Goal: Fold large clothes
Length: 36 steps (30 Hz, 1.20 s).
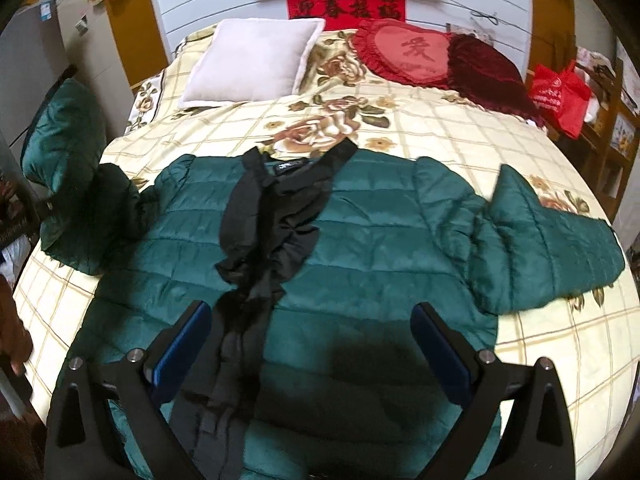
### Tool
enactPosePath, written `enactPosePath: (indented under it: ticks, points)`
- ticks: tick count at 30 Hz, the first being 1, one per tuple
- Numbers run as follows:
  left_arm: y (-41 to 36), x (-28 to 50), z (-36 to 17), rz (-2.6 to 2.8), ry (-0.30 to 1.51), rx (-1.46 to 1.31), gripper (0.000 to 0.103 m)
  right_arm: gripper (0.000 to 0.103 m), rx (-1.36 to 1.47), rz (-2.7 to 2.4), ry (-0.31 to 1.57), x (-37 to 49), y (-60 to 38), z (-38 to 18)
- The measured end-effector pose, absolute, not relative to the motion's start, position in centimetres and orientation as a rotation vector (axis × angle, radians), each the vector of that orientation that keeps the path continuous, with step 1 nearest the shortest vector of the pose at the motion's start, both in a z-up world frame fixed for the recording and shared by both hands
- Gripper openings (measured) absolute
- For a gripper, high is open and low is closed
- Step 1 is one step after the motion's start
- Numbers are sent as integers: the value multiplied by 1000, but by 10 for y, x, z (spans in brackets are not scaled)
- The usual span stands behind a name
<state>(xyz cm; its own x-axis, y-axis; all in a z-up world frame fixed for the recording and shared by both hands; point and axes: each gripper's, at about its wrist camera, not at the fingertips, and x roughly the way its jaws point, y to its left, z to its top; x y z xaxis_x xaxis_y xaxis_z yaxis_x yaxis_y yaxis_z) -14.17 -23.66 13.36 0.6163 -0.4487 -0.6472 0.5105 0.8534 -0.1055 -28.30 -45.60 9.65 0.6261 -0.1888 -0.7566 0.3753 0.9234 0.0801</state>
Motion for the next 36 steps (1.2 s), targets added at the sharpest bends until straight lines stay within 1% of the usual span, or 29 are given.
enactPosePath:
  ticks: [5, 10, 13, 15, 17, 19, 21, 23, 28, 33, 35, 36]
  points:
    - [-281, -165, 104, -608, 783, 153, 18, 101, 260, -344, 842, -292, -470, 90]
    - [-315, -179, 61, -657, 902, 174, 19, 101, 283, -365, 853, -302, -486, 83]
    - [-332, -188, 43, -699, 958, 187, 19, 101, 305, -382, 856, -308, -496, 79]
    - [-333, -195, 44, -726, 942, 173, 23, 101, 328, -389, 855, -311, -503, 78]
    - [-330, -196, 49, -800, 970, 135, 40, 101, 350, -392, 849, -313, -508, 78]
    - [-323, -198, 57, -887, 1016, 63, 46, 101, 375, -385, 839, -315, -511, 79]
    - [-317, -203, 67, -910, 999, 54, 47, 101, 399, -369, 830, -313, -512, 79]
    - [-306, -212, 82, -909, 942, 88, 50, 101, 420, -347, 826, -309, -510, 79]
    - [-273, -207, 105, -813, 878, 132, 50, 101, 444, -297, 857, -286, -500, 67]
    - [-239, -180, 105, -671, 850, 163, 50, 101, 486, -273, 910, -249, -496, 44]
    - [-220, -164, 103, -609, 864, 131, 50, 96, 503, -240, 921, -238, -494, 34]
    - [-211, -158, 101, -582, 867, 113, 50, 78, 507, -220, 925, -234, -491, 30]
